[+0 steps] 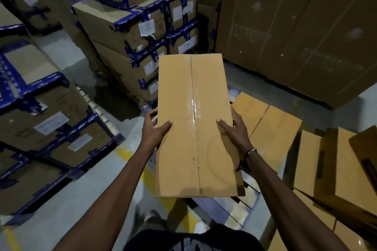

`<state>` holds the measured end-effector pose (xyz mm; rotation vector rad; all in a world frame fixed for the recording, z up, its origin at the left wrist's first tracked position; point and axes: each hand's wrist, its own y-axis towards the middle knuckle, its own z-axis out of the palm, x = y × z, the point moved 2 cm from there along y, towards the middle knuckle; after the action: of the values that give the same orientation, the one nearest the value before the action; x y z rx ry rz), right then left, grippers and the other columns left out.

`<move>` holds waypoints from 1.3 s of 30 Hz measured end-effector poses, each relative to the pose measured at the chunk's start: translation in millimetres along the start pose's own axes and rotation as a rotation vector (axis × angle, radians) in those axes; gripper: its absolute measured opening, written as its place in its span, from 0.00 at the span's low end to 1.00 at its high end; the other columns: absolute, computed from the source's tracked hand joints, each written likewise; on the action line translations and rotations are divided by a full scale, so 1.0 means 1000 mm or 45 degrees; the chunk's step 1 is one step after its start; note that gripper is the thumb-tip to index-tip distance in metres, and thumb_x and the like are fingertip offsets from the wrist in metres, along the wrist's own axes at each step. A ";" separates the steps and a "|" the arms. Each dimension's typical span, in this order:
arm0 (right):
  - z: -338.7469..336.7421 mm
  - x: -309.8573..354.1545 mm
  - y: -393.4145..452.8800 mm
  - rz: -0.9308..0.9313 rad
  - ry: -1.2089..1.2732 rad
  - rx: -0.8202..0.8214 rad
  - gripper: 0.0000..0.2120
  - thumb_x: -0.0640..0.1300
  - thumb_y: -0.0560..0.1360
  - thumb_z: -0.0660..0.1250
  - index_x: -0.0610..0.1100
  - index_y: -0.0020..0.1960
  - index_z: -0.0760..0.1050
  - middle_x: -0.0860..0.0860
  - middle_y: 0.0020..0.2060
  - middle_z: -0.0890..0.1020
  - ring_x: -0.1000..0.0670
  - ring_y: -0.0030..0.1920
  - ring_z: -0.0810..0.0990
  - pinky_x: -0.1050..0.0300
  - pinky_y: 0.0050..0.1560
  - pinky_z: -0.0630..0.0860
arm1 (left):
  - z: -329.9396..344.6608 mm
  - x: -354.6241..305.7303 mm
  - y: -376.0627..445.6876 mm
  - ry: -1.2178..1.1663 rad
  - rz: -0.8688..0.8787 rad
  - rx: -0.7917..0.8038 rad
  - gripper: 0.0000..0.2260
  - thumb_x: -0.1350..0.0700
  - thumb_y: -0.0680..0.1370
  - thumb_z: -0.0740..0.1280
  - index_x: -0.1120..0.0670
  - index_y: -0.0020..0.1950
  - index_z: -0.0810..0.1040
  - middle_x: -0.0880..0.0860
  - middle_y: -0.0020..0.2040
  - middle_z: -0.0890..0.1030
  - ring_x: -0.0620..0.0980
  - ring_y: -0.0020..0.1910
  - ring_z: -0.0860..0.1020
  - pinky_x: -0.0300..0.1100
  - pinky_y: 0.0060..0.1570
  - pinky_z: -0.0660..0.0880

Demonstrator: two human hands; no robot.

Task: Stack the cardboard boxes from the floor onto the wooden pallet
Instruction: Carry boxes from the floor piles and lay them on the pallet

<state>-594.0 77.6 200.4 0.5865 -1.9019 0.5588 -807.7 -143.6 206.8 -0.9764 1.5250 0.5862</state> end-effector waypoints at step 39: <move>0.154 -0.115 0.375 0.566 0.211 -0.611 0.32 0.45 0.79 0.72 0.48 0.80 0.63 0.55 0.66 0.70 0.56 0.63 0.67 0.62 0.62 0.65 | 0.147 0.120 0.549 0.168 -0.087 0.759 0.24 0.59 0.77 0.77 0.38 0.65 0.73 0.42 0.65 0.79 0.42 0.66 0.78 0.49 0.59 0.80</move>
<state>-893.8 290.0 -6.1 -0.1931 -1.9187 0.3887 -1183.7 233.3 -24.9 -0.6064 1.6393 0.0025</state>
